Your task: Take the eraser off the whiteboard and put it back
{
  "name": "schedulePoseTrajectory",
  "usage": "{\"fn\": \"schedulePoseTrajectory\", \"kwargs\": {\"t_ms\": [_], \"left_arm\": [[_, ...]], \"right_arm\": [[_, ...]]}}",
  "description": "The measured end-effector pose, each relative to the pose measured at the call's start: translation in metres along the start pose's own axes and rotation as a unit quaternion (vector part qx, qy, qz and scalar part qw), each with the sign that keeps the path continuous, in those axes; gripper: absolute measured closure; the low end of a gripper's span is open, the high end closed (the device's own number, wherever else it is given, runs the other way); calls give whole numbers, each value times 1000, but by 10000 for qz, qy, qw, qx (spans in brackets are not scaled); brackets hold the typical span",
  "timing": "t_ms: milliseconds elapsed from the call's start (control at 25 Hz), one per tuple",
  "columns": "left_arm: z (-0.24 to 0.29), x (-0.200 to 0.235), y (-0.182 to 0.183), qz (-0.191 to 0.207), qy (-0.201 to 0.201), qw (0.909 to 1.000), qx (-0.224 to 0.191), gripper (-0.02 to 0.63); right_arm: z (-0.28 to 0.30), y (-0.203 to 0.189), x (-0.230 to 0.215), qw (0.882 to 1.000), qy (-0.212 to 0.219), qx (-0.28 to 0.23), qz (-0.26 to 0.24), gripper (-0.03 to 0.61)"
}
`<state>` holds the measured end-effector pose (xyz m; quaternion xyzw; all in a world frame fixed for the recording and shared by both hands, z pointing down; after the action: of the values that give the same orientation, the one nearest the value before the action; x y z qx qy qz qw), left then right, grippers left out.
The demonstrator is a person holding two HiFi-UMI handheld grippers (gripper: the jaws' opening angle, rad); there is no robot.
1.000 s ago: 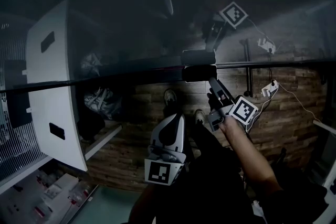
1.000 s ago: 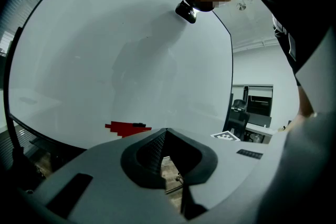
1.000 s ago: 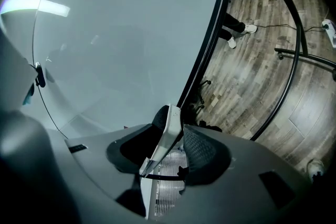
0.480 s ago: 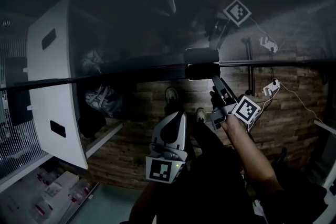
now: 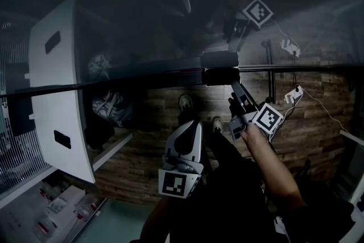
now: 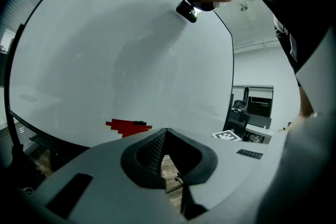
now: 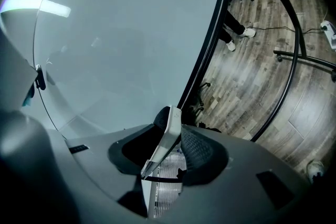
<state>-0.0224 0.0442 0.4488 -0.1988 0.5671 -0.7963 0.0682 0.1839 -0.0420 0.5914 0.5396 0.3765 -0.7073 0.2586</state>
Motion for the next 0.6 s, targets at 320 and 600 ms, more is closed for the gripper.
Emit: {"fn": "schedulePoseTrajectory", "kwargs": {"t_ms": [320,600], "left_arm": [[-1,2,0,-9,10,10000,-10,606],[-1,2,-1,-19,-5,10000,-20,606]], "right_arm": [[0,0,-1,10000,-28,-7,89,426],[-1,0,-2,9999,-47,-43,154,434]]}}
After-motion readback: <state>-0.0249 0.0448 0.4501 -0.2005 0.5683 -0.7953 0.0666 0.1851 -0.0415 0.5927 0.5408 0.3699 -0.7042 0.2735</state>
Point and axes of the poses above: the fingertips, and each gripper's own axes: z forward along the fingers, x to its left, y out of its top, the point moved 7 cm from there along -z, backward along the fingers, and after that the axes turned 6 degrees about y, right-handed, at the moved point
